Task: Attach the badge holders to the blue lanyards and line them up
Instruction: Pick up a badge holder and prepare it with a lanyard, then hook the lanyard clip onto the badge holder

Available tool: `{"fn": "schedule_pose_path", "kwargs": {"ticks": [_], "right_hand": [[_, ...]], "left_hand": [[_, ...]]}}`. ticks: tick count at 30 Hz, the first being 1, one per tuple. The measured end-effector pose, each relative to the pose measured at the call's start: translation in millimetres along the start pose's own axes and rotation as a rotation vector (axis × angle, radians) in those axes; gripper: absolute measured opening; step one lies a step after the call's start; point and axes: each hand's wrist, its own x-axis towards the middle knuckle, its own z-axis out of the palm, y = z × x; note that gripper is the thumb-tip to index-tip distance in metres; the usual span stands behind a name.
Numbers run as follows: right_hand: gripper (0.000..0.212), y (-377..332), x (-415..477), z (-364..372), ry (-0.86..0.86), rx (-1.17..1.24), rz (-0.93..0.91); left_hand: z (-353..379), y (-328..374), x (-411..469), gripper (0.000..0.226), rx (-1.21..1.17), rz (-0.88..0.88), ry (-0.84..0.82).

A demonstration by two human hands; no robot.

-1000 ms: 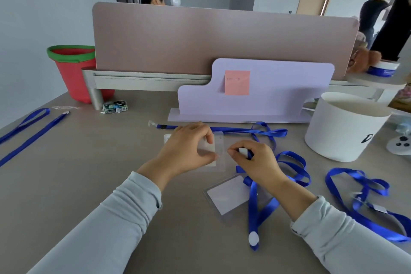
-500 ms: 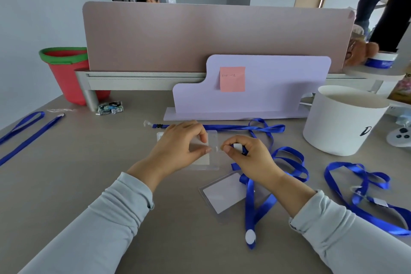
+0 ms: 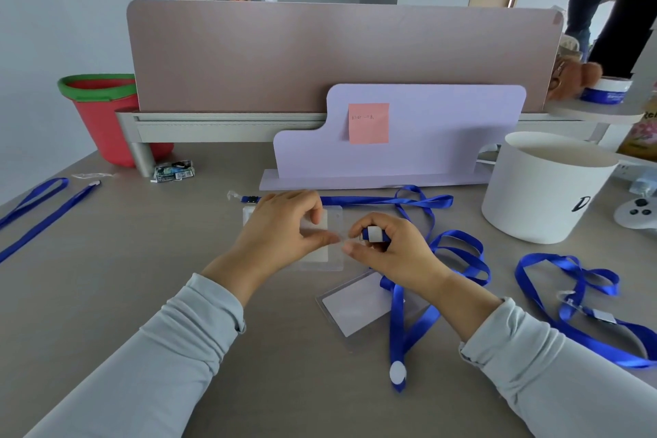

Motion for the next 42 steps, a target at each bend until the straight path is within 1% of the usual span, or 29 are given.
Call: {"fn": "schedule_pose_path", "kwargs": {"ticks": [4, 9, 14, 21, 24, 26, 30, 37, 42], "right_hand": [[0.014, 0.0, 0.6, -0.5, 0.026, -0.008, -0.009], [0.015, -0.4, 0.3, -0.2, 0.016, 0.009, -0.010], [0.016, -1.9, 1.1, -1.8, 0.015, -0.001, -0.023], [0.009, -1.8, 2.2, -1.3, 0.038, 0.003, -0.024], [0.007, -2.5, 1.9, -0.9, 0.026, -0.021, -0.030], [0.007, -2.3, 1.9, -1.3, 0.025, -0.038, -0.035], [0.006, -1.2, 3.0, -2.9, 0.029, -0.085, -0.076], [0.010, -0.5, 3.8, -3.5, 0.056, -0.181, -0.179], [0.011, 1.3, 3.2, -1.4, 0.050, -0.208, -0.182]], "left_hand": [[-3.4, 7.7, -1.3, 0.046, 0.042, -0.070, -0.013], [-6.2, 10.0, -2.1, 0.049, -0.004, -0.120, -0.040], [-10.6, 10.9, 1.4, 0.021, 0.094, -0.016, -0.081], [-13.7, 17.8, 1.7, 0.012, 0.039, 0.014, -0.116], [-13.9, 19.4, 1.3, 0.016, 0.033, -0.035, -0.210], [-14.4, 19.3, 1.0, 0.016, -0.011, -0.057, -0.234], [-15.9, 20.3, 0.6, 0.018, -0.049, -0.082, -0.241], [-16.2, 25.8, -1.2, 0.010, -0.088, -0.081, -0.219], [-16.6, 27.3, -0.9, 0.016, 0.005, -0.063, -0.227]]}}
